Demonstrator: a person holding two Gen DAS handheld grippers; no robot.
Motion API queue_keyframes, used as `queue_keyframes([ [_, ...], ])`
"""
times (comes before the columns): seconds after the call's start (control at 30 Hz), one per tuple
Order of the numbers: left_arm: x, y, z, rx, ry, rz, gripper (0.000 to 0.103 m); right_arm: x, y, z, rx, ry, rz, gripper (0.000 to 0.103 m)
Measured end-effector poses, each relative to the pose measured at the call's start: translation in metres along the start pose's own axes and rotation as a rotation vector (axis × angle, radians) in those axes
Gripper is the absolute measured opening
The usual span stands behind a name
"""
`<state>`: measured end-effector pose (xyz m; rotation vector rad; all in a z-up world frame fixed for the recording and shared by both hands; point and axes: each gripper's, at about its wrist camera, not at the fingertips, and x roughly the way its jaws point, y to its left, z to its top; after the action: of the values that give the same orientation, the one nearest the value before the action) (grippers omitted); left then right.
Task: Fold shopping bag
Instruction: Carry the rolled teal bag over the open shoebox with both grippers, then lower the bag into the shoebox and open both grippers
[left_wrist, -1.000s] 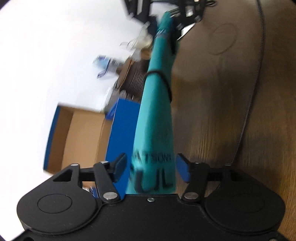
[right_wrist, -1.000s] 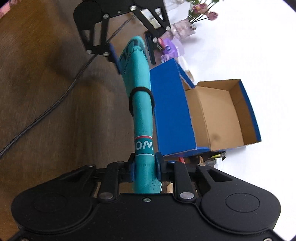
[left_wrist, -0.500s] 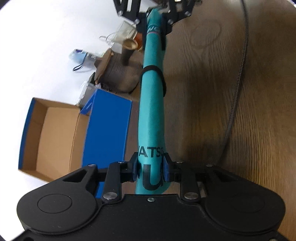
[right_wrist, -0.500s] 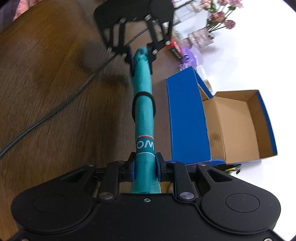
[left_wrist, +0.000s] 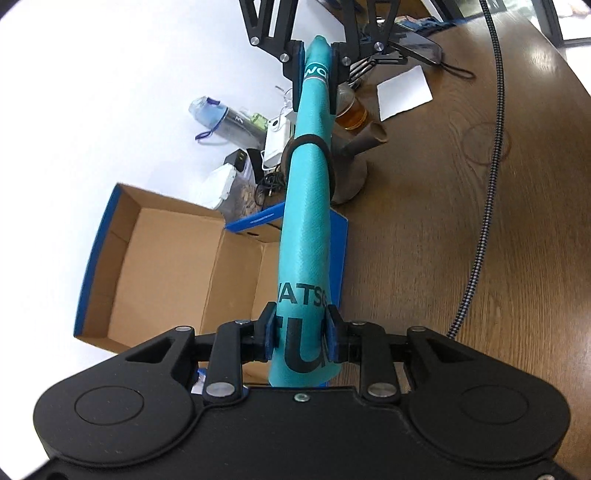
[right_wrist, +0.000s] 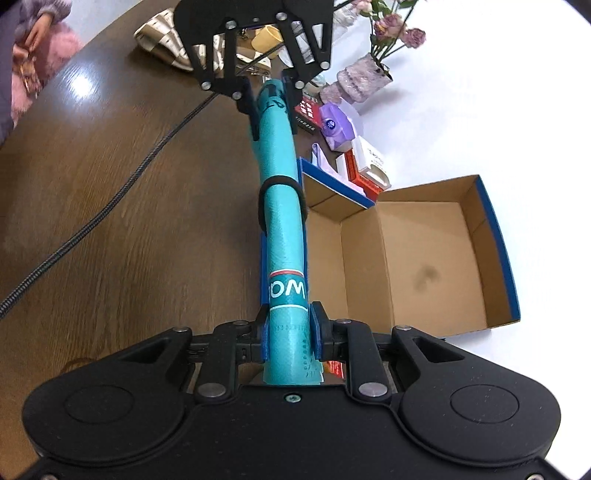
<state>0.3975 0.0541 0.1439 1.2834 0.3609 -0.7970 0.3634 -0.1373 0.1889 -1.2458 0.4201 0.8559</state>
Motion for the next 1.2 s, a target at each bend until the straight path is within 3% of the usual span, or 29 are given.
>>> queue_keyframes([
  [0.27, 0.019, 0.059, 0.001, 0.021, 0.034, 0.038, 0.027, 0.017, -0.048, 0.007, -0.019, 0.005, -0.021, 0.022],
  [0.57, 0.088, 0.114, -0.013, 0.046, 0.073, 0.051, 0.027, 0.074, -0.098, -0.006, 0.017, -0.004, -0.054, 0.022],
  [0.7, 0.131, 0.123, -0.022, 0.052, 0.101, 0.044, 0.027, 0.114, -0.109, -0.013, 0.037, 0.016, -0.050, 0.023],
  [1.03, 0.224, 0.115, -0.051, 0.050, 0.211, -0.002, 0.029, 0.212, -0.095, -0.027, 0.042, 0.061, -0.027, 0.023],
  [1.07, 0.228, 0.114, -0.054, 0.058, 0.222, -0.009, 0.031, 0.221, -0.092, -0.027, 0.032, 0.068, -0.020, 0.023],
  [1.17, 0.234, 0.113, -0.058, 0.080, 0.235, 0.002, 0.048, 0.240, -0.083, -0.026, -0.021, 0.098, -0.039, 0.031],
  [1.2, 0.235, 0.113, -0.059, 0.090, 0.242, 0.010, 0.065, 0.244, -0.082, -0.026, -0.029, 0.121, -0.039, 0.039],
])
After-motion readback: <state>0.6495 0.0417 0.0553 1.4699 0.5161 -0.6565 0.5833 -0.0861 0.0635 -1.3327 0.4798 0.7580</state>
